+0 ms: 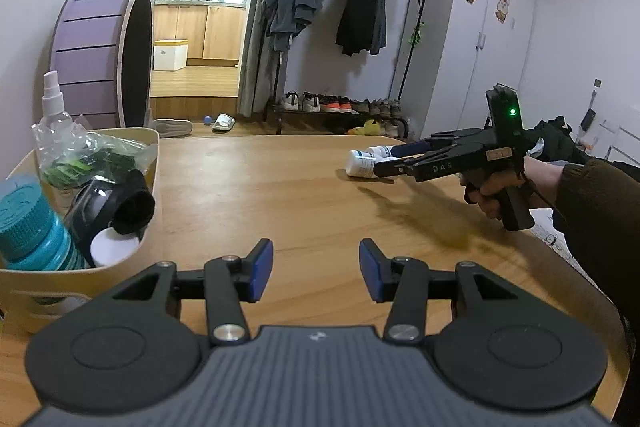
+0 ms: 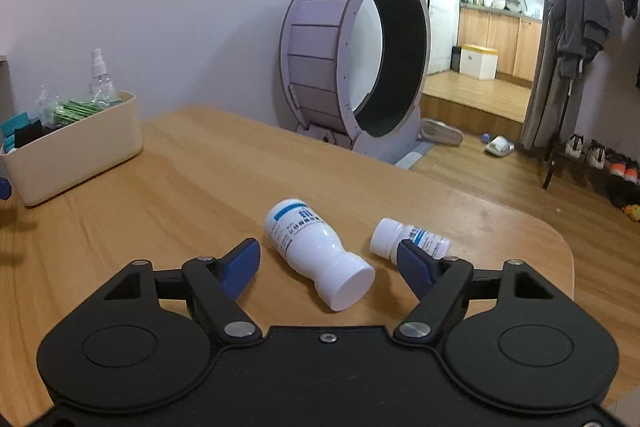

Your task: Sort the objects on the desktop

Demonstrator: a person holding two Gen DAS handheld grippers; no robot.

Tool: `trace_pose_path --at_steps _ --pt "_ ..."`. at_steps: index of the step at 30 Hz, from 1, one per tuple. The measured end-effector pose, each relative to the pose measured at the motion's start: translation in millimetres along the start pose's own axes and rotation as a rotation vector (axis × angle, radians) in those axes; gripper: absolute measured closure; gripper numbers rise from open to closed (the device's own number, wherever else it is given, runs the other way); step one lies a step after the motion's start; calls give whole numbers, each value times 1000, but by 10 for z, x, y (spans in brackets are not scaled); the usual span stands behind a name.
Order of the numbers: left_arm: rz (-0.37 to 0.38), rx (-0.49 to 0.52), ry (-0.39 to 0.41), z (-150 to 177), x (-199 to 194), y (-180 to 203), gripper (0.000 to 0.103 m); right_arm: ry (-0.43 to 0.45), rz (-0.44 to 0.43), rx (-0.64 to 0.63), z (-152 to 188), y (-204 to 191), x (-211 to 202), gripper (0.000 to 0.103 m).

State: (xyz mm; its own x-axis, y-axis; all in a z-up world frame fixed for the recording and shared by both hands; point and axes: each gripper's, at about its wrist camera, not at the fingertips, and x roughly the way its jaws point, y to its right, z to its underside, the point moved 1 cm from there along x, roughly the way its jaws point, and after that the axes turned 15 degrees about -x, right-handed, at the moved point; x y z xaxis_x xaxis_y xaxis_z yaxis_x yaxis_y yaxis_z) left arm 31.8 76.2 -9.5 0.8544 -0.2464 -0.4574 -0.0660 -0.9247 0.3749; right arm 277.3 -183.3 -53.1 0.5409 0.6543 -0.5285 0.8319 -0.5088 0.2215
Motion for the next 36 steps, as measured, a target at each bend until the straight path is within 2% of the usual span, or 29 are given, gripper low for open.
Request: trace_pose_path --at_steps 2,3,4,5,12,21,29,36 --pt "-2 -3 -1 1 -3 -3 57 -29 -28 -16 10 -32 16 50" --pt "-4 -4 -1 3 -6 -3 57 -45 -41 -24 17 -53 24 55" --pt "-5 -5 -2 4 -9 -3 57 -54 -50 -31 24 -74 22 66" --pt "-6 -5 -3 7 -11 -1 57 -53 -57 -34 30 -96 1 70" --pt "-2 12 1 8 -24 46 57 -42 -63 -40 54 -266 -233 71" --pt "5 8 17 1 -111 34 57 54 -23 -51 -86 -577 -911 71" --pt "21 28 20 40 -159 96 57 65 -44 -87 -143 -992 -1127 71" --pt "25 21 28 11 -209 84 57 143 -70 -85 -266 -1160 -1280 71"
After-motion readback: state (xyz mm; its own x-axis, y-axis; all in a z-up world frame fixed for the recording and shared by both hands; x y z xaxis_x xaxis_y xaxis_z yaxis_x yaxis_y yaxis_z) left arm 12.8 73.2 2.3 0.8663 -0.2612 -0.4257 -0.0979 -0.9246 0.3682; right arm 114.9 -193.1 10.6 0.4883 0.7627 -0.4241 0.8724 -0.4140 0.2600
